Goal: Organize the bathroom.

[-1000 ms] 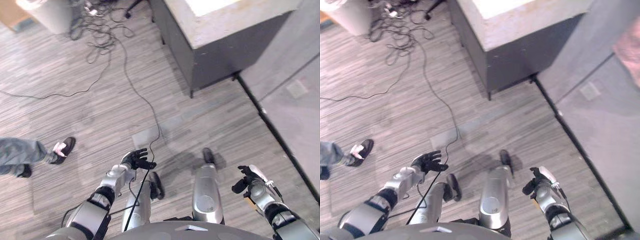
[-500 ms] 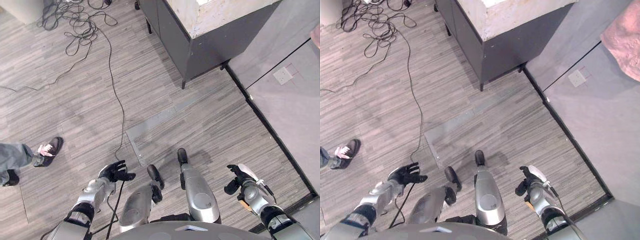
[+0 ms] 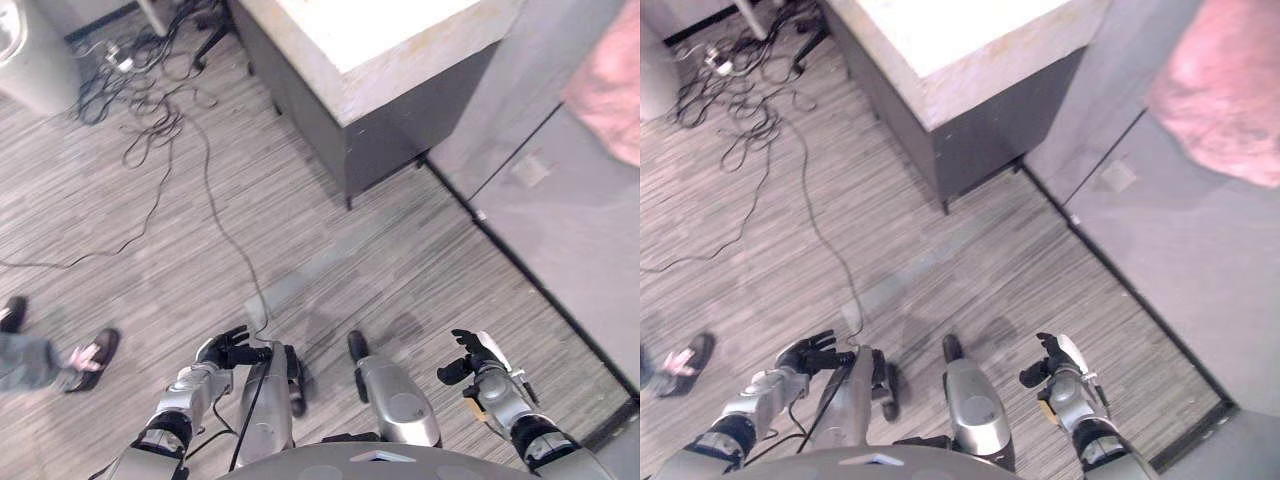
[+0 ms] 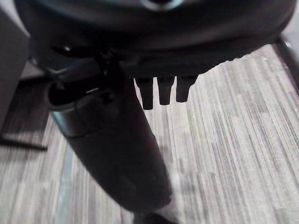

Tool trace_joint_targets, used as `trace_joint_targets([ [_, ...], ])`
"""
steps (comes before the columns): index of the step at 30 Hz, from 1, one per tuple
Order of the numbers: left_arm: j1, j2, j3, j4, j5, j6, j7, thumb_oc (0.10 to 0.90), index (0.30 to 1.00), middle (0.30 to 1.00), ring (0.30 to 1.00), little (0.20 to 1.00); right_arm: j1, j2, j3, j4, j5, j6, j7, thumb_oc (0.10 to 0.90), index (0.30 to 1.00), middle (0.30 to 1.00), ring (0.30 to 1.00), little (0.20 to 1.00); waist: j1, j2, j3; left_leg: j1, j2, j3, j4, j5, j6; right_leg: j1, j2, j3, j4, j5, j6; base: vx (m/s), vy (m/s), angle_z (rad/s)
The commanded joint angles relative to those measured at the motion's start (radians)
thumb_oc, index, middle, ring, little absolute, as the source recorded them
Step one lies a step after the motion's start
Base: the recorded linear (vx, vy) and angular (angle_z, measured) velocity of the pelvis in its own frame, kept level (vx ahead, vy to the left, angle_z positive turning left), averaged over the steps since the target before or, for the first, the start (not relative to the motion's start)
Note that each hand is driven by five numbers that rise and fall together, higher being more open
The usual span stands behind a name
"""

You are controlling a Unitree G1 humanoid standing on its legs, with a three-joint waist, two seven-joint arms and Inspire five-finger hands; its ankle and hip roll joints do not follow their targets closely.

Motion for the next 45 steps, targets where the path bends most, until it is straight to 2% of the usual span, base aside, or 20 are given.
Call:
trace_joint_targets([
  [1,-0.028,0.035,-0.006,-0.061,0.002,-0.021,0.038,0.800,0.900,0.900,0.900,0.900,0.041,-0.076,-0.007,-0.046,0.108,0.026,-0.086,0.800,0.900,0.900,0.900,0.900,-0.017,0.020,0.023,0.157,0.021,-0.007,-0.038,-0.005,0.006,-0.060,-0.071,0.001,0.094,-0.021,0.081,0.07,0.349,-0.77],
  [6,-0.026,0.026,-0.037,-0.021,0.073,-0.038,0.013,0.800,0.900,0.900,0.900,0.900,0.066,-0.085,-0.046,-0.073,0.147,0.033,-0.097,0.800,0.900,0.900,0.900,0.900,-0.035,0.061,0.031,0.181,-0.022,0.072,0.001,-0.101,0.019,-0.093,-0.152,-0.019,0.138,-0.011,0.112,0.17,0.418,-0.62],
  [8,0.028,0.035,0.004,-0.048,0.002,-0.020,0.062,0.800,0.900,0.900,0.900,0.900,0.067,-0.084,-0.051,-0.119,0.025,0.045,-0.043,0.800,0.900,0.900,0.900,0.900,0.005,0.048,0.036,0.224,-0.013,0.199,0.001,-0.149,0.028,-0.143,-0.245,-0.179,0.161,0.059,0.151,0.14,0.337,-0.82],
  [9,0.028,0.035,0.004,-0.048,0.002,-0.020,0.062,0.800,0.900,0.900,0.900,0.900,0.067,-0.084,-0.051,-0.119,0.025,0.045,-0.043,0.800,0.900,0.900,0.900,0.900,0.005,0.048,0.036,0.224,-0.013,0.199,0.001,-0.149,0.028,-0.143,-0.245,-0.179,0.161,0.059,0.151,0.20,0.250,-2.79],
  [10,0.084,0.042,0.054,-0.067,0.006,-0.009,0.090,0.800,0.900,0.900,0.900,0.900,0.065,-0.096,-0.043,-0.167,-0.001,0.076,0.002,0.800,0.900,0.900,0.900,0.900,0.026,0.042,0.038,0.294,0.008,0.327,-0.020,-0.196,0.031,-0.169,-0.241,-0.319,0.224,0.023,0.169,0.21,0.147,-3.23],
  [12,0.132,0.055,0.085,-0.092,-0.005,-0.007,0.107,0.800,0.900,0.900,0.900,0.900,0.072,-0.101,-0.036,-0.201,0.010,0.109,0.021,0.800,0.900,0.900,0.900,0.900,0.039,0.024,0.028,0.358,-0.003,0.399,-0.057,-0.221,0.028,-0.205,-0.245,-0.454,0.205,0.064,0.174,0.23,0.090,-2.91],
  [13,0.143,0.064,0.093,-0.101,0.000,-0.015,0.115,0.800,0.900,0.900,0.900,0.900,0.072,-0.101,-0.041,-0.181,0.020,0.094,0.028,0.800,0.900,0.900,0.900,0.900,0.055,0.020,0.021,0.366,0.004,0.434,-0.056,-0.235,0.028,-0.178,-0.265,-0.523,0.141,0.045,0.146,0.13,-0.032,-1.31],
  [15,0.143,0.063,0.098,-0.098,-0.008,-0.016,0.113,0.800,0.900,0.900,0.900,0.900,0.069,-0.100,-0.046,-0.154,0.022,0.080,0.029,0.800,0.900,0.900,0.900,0.900,0.052,0.019,0.015,0.375,0.001,0.425,-0.042,-0.250,0.028,-0.163,-0.244,-0.504,0.096,0.047,0.130,0.10,-0.076,-0.67],
  [17,0.145,0.058,0.123,-0.104,0.030,0.001,0.050,0.800,0.900,0.900,0.900,0.900,0.066,-0.107,-0.042,-0.124,0.029,0.086,0.007,0.800,0.900,0.900,0.900,0.900,0.064,0.031,-0.009,0.335,0.030,0.345,0.159,-0.099,-0.058,-0.078,-0.155,-0.457,0.002,0.007,0.060,0.20,-0.072,0.08],
  [20,0.136,0.054,0.109,-0.097,0.000,0.013,0.048,0.800,0.900,0.900,0.900,0.900,0.049,-0.123,-0.022,-0.139,0.033,0.111,0.009,0.800,0.900,0.900,0.900,0.900,0.079,0.024,-0.010,0.202,0.053,0.257,0.363,-0.031,-0.076,-0.025,-0.128,-0.406,-0.027,-0.004,0.022,0.15,0.075,0.33],
  [22,0.128,0.048,0.096,-0.098,-0.022,0.023,0.053,0.800,0.900,0.900,0.900,0.900,0.025,-0.129,-0.006,-0.144,0.029,0.123,0.014,0.800,0.900,0.900,0.900,0.900,0.083,0.023,-0.013,0.184,0.066,0.226,0.226,-0.037,-0.046,-0.004,-0.127,-0.344,-0.033,-0.009,0.032,0.11,0.345,-0.81],
  [23,0.122,0.043,0.085,-0.098,-0.028,0.021,0.054,0.800,0.900,0.900,0.900,0.900,0.011,-0.127,-0.006,-0.132,0.028,0.115,0.009,0.800,0.900,0.900,0.900,0.900,0.081,0.026,-0.020,0.198,0.071,0.215,0.061,0.000,-0.031,-0.012,-0.133,-0.315,-0.045,0.007,0.038,0.05,0.437,-1.24],
  [25,0.122,0.039,0.067,-0.092,-0.042,0.015,0.061,0.800,0.900,0.900,0.900,0.900,-0.008,-0.119,-0.003,-0.098,0.040,0.087,-0.001,0.800,0.900,0.900,0.900,0.900,0.097,0.044,-0.020,0.217,0.079,0.081,-0.126,0.047,-0.042,-0.009,-0.132,-0.245,-0.052,0.003,0.063,0.08,0.395,-0.80],
  [28,0.158,0.032,0.070,-0.104,-0.031,0.007,0.069,0.800,0.900,0.900,0.900,0.900,-0.016,-0.111,0.001,-0.103,0.058,0.081,-0.008,0.800,0.900,0.900,0.900,0.900,0.117,0.035,-0.003,0.174,0.063,-0.037,0.009,0.039,-0.043,-0.025,-0.169,-0.176,-0.007,-0.002,0.069,0.08,0.275,-0.60],
  [33,0.159,0.047,0.081,-0.105,0.006,0.005,0.034,0.800,0.900,0.900,0.900,0.900,0.023,-0.112,-0.027,-0.223,0.090,0.115,-0.043,0.800,0.900,0.900,0.900,0.900,0.087,0.062,0.036,0.195,-0.014,0.063,0.027,-0.142,0.008,-0.085,-0.277,-0.123,0.041,0.054,0.143,0.00,0.453,-0.80],
  [37,0.174,0.056,0.095,-0.119,0.002,-0.002,0.022,0.800,0.900,0.900,0.900,0.900,0.060,-0.099,-0.056,-0.269,0.073,0.130,-0.053,0.800,0.900,0.900,0.900,0.900,0.089,0.063,0.044,0.206,-0.070,0.095,0.021,-0.188,0.024,-0.069,-0.359,-0.128,-0.065,0.173,0.174,0.00,0.295,-0.18],
  [39,0.215,0.067,0.126,-0.157,0.003,0.019,0.044,0.800,0.900,0.900,0.900,0.900,0.064,-0.090,-0.057,-0.295,0.020,0.141,-0.018,0.800,0.900,0.900,0.900,0.900,0.127,0.056,0.058,0.244,-0.063,0.196,-0.003,-0.206,0.027,-0.073,-0.399,-0.296,-0.045,0.199,0.179,0.00,0.225,-0.64],
  [40,0.232,0.068,0.139,-0.174,0.005,0.026,0.057,0.800,0.900,0.900,0.900,0.900,0.066,-0.088,-0.056,-0.305,0.005,0.148,-0.004,0.800,0.900,0.900,0.900,0.900,0.135,0.057,0.058,0.262,-0.052,0.238,-0.023,-0.200,0.031,-0.072,-0.392,-0.343,-0.021,0.177,0.180,-0.01,0.178,-1.63],
  [42,0.287,0.076,0.185,-0.203,0.018,0.019,0.062,0.800,0.900,0.900,0.900,0.900,0.098,-0.091,-0.045,-0.348,0.014,0.166,0.015,0.800,0.900,0.900,0.900,0.900,0.130,0.063,0.033,0.278,-0.046,0.242,-0.059,-0.170,0.044,-0.094,-0.225,-0.325,0.144,0.020,0.135,0.00,0.054,-1.66],
  [45,0.251,0.092,0.168,-0.196,0.007,0.028,0.069,0.800,0.900,0.900,0.900,0.900,0.077,-0.087,-0.033,-0.271,0.024,0.119,0.006,0.800,0.900,0.900,0.900,0.900,0.136,0.045,0.016,0.262,-0.075,0.212,-0.057,-0.160,0.031,-0.037,-0.164,-0.364,0.037,-0.006,0.094,0.00,-0.075,0.19],
])
